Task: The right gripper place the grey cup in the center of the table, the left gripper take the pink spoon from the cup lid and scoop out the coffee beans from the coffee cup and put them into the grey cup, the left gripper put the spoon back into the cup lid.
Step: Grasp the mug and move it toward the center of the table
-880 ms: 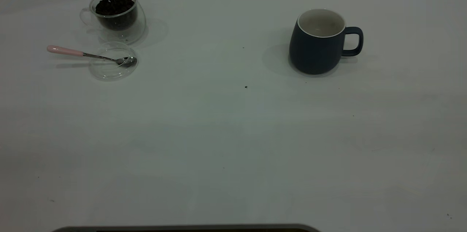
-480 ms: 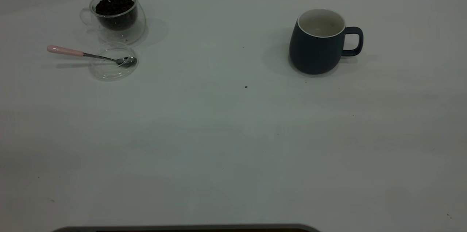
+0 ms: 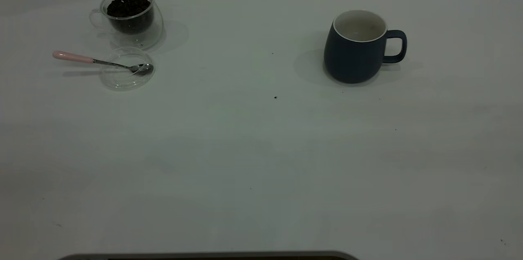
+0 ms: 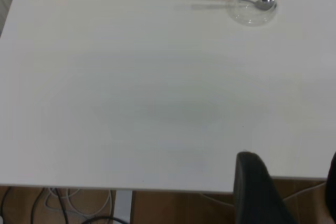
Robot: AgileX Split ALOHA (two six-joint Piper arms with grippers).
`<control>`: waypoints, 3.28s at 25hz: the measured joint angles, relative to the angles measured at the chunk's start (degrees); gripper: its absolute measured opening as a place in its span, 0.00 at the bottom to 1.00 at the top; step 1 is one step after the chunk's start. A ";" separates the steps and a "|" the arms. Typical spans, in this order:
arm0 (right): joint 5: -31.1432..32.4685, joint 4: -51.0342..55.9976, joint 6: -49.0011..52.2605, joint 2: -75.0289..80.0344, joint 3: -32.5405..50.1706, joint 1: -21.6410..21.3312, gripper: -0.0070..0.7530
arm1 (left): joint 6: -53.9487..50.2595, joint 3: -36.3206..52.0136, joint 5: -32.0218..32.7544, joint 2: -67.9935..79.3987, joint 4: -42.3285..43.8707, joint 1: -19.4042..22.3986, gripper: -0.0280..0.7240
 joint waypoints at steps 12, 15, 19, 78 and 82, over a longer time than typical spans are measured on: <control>0.00 0.00 0.00 0.00 0.00 0.00 0.61 | 0.00 0.00 0.00 0.00 0.00 0.00 0.56; 0.00 0.00 0.00 0.00 0.00 0.00 0.61 | 0.00 0.00 0.00 0.00 0.00 0.00 0.56; 0.00 0.00 -0.53 0.12 0.00 0.00 0.61 | 0.00 0.00 0.00 0.00 0.00 0.00 0.56; -47.96 60.30 -128.43 134.35 -50.26 7.08 0.73 | 0.00 0.00 0.00 0.00 0.00 0.00 0.56; -46.78 62.26 -128.43 134.80 -50.81 10.78 0.73 | 0.00 0.00 0.00 0.00 0.00 0.00 0.56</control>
